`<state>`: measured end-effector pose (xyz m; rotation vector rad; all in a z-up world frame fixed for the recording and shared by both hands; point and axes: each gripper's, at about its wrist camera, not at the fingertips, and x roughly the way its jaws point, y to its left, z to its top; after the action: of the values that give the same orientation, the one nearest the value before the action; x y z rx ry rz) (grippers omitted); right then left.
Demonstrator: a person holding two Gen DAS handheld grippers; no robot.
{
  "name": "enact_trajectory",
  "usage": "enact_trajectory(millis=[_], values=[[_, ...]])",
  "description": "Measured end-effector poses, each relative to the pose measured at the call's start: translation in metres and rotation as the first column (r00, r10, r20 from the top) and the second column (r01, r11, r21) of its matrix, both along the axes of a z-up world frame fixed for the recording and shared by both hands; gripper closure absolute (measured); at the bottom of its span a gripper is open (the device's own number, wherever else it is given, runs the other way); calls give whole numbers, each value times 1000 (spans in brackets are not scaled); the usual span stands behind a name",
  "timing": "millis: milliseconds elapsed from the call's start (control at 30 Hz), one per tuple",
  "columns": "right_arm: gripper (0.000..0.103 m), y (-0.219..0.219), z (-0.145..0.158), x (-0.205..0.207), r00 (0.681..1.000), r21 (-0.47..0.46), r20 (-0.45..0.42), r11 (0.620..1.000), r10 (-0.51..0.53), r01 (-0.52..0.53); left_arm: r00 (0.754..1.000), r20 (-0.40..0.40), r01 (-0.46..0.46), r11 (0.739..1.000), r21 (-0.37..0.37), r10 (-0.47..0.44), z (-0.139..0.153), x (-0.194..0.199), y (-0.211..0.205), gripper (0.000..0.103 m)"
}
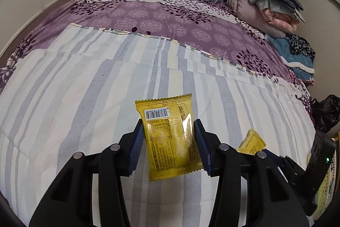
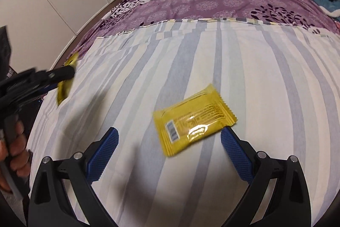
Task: Organize snacks
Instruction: 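Grasp the other yellow sachet with the right gripper while the left holds its sachet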
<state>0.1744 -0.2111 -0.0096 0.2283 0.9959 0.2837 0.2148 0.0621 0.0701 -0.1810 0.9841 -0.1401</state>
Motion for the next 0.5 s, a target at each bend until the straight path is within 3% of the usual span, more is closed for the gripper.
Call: enact_trajectory(millis=[200, 367, 500], values=[[9, 15, -1, 25, 1000, -83, 4, 996, -17, 17, 1000, 11, -4, 1000, -7, 4, 4, -8, 11, 55], [43, 35, -3, 35, 999, -299, 46, 954, -15, 28, 1000, 6, -10, 1000, -15, 10, 1, -11, 16, 55], [55, 38, 0, 33, 999, -288, 50, 958, 15, 0, 1000, 1, -6, 1000, -23, 6, -1, -14, 15, 55]])
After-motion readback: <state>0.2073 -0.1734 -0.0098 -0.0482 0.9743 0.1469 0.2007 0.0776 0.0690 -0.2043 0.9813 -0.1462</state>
